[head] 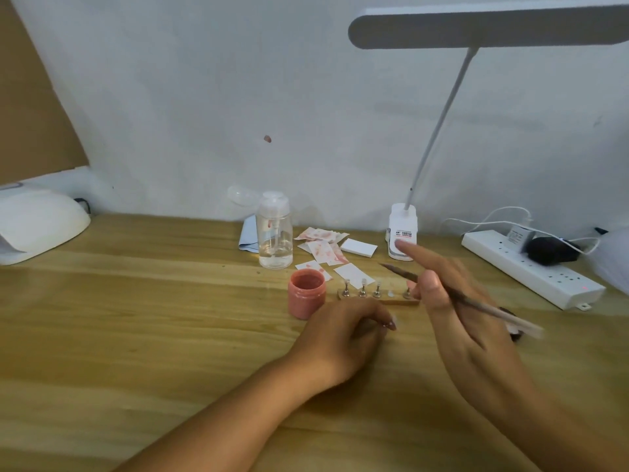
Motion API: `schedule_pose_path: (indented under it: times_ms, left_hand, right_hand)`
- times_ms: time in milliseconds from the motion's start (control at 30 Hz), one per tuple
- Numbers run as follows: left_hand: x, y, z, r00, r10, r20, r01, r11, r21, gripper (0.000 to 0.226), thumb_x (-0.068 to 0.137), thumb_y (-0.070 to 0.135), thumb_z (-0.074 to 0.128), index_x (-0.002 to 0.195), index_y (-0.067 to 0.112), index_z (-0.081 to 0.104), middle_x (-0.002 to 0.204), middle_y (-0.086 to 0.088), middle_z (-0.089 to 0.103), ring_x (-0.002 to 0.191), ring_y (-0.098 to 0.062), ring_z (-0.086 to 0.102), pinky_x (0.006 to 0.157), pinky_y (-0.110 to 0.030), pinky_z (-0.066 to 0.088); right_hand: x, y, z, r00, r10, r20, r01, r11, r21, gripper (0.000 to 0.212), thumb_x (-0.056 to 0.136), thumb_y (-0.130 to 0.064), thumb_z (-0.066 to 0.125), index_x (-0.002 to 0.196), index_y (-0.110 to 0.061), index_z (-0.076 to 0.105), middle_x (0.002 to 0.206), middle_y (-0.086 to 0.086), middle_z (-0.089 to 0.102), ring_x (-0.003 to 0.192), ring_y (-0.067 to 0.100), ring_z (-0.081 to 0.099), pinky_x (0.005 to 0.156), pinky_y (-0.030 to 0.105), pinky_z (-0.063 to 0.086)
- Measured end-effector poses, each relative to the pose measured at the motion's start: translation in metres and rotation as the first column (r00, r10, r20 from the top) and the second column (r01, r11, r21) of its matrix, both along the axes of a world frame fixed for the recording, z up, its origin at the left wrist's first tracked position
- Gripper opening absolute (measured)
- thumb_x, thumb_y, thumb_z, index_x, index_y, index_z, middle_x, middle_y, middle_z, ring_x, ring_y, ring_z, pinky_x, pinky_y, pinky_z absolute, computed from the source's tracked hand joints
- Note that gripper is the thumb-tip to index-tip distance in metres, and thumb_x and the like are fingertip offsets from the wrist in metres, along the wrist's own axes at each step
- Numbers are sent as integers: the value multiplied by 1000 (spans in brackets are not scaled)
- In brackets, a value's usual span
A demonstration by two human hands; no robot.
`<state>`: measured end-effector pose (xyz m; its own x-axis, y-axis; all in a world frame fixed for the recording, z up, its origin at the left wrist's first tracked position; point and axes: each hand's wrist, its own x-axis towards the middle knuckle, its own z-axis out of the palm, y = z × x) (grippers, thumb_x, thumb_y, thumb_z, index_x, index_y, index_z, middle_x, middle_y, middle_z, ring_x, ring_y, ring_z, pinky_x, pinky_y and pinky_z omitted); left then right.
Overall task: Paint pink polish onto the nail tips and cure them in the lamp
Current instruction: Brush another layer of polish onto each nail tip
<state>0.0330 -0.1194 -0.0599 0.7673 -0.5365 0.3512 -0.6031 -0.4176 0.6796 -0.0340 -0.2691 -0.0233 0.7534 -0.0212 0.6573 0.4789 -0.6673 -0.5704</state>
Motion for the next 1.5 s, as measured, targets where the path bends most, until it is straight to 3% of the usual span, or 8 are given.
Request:
schedule_pose_path:
  times_ms: [133,333,467,667,833,933,1167,1500]
  left_hand:
    - [-2,-5,1,1000,-14,-2,14,1000,8,22,88,11,59,85,32,62,75,20,61,74,8,56,66,-12,38]
    - [-2,-6,0,995,62,82,-61,998,-6,31,85,8,57,68,33,50,62,18,52,64,5,50,56,-9,29]
    - [-1,-6,0,995,98,29,-97,995,-28,19,86,7,54,99,16,66,98,1,69,93,-14,63,75,-34,52]
    - [-3,-5,2,996,87,29,-86,996,-25,19,84,5,54,94,11,68,98,-7,69,92,-22,63,73,-33,50]
    - [-1,-7,-1,998,49,46,-51,998,30,10,87,17,64,93,19,73,96,-1,64,95,-17,59,85,-32,46]
    - [-2,-7,-3,996,58,61,-58,998,2,10,87,20,70,95,19,76,97,-1,65,96,-15,60,89,-33,46]
    - [-2,-5,-2,1000,13,-12,-13,998,-67,14,85,8,71,87,22,76,94,8,73,92,-3,65,90,-28,50]
    - [0,-3,-2,997,20,-71,-26,997,-75,10,85,10,74,89,18,77,90,9,75,88,-1,67,88,-28,52]
  right_hand:
    - [13,19,13,985,170,-20,-162,967,195,12,95,-26,50,102,-24,59,79,-15,63,75,-2,61,61,13,48]
    - [58,39,21,970,21,-241,-8,999,53,18,86,-30,69,77,-26,54,70,-13,69,74,3,65,67,28,50]
    - [73,46,12,949,-86,-302,53,992,-118,24,86,-42,66,68,-32,53,72,-12,70,77,11,63,78,36,51]
    - [67,50,13,969,-87,-231,77,996,-51,27,86,-37,67,64,-33,52,61,-15,64,65,6,57,70,32,46]
    - [31,18,15,993,77,-86,-24,867,498,18,93,-15,58,82,-9,46,64,7,70,58,14,62,55,28,48]
    - [4,-10,4,976,161,-149,-21,745,667,11,98,-15,48,92,-10,55,79,13,75,75,21,69,74,28,54]
    - [-15,-26,-16,936,220,-275,17,751,660,8,85,3,62,81,3,55,64,12,65,55,15,53,51,16,46]
    - [-14,-19,-16,923,244,-297,-23,806,591,8,87,3,61,85,6,55,71,16,70,61,8,62,59,15,49]
